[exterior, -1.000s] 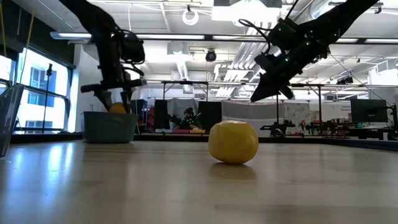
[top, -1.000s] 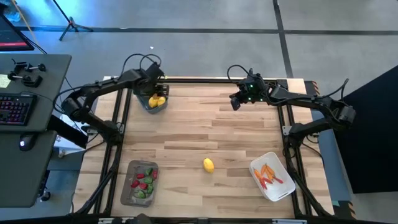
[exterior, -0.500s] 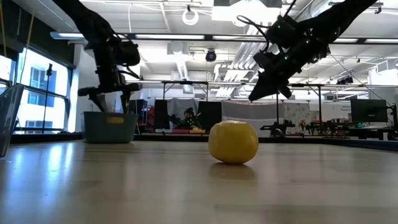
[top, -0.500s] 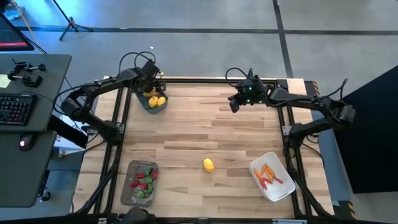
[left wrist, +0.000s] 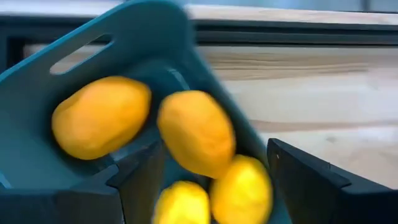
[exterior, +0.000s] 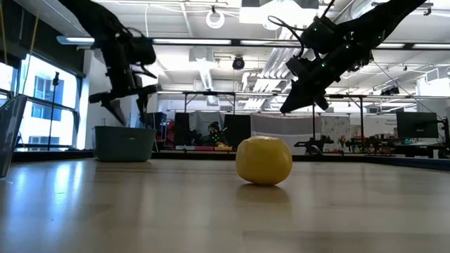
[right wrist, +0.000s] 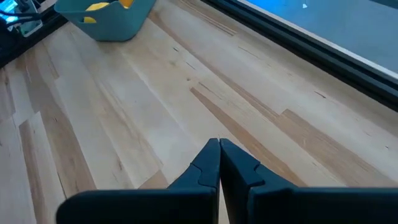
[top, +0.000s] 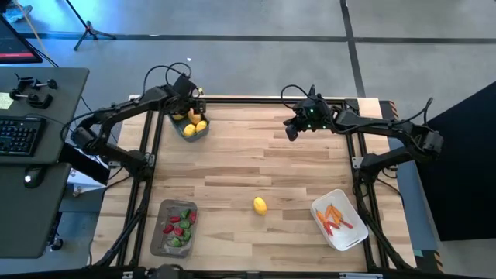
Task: Sort produce into baskets
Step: Put the lemon into the blue bin
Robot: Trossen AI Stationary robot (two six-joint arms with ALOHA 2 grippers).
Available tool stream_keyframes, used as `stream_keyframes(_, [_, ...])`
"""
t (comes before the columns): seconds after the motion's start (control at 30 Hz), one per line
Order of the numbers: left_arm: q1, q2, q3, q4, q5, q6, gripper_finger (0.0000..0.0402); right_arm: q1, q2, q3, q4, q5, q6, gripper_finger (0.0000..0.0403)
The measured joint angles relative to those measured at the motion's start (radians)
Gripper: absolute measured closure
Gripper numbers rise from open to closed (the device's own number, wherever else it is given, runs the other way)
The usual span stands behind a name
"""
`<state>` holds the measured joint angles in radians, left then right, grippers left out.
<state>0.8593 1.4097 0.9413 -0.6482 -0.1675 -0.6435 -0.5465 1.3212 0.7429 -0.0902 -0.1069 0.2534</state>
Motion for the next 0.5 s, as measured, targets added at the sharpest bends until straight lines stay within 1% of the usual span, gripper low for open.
stream_keyframes(0.1, [-0.053, -0.064, 0.000, 0.004, -0.005, 0.017, 0.0149, 0.008, 0.000, 0.000, 0.000, 0.009, -0.043, 0.0403])
stream_keyframes(0.23, [-0.163, -0.143, -0.014, 0.021, -0.073, 0.050, 0.0186, 0.048, 0.000, 0.000, 0.000, 0.072, -0.079, 0.0403])
stream_keyframes(0.37, [-0.284, -0.224, -0.072, 0.067, -0.135, 0.057, 0.0234, 0.112, 0.000, 0.000, 0.000, 0.079, -0.074, 0.0403])
stream_keyframes(0.5, [-0.397, -0.319, -0.161, 0.165, -0.165, 0.053, 0.0288, 0.208, 0.000, 0.000, 0.000, 0.075, -0.027, 0.0403])
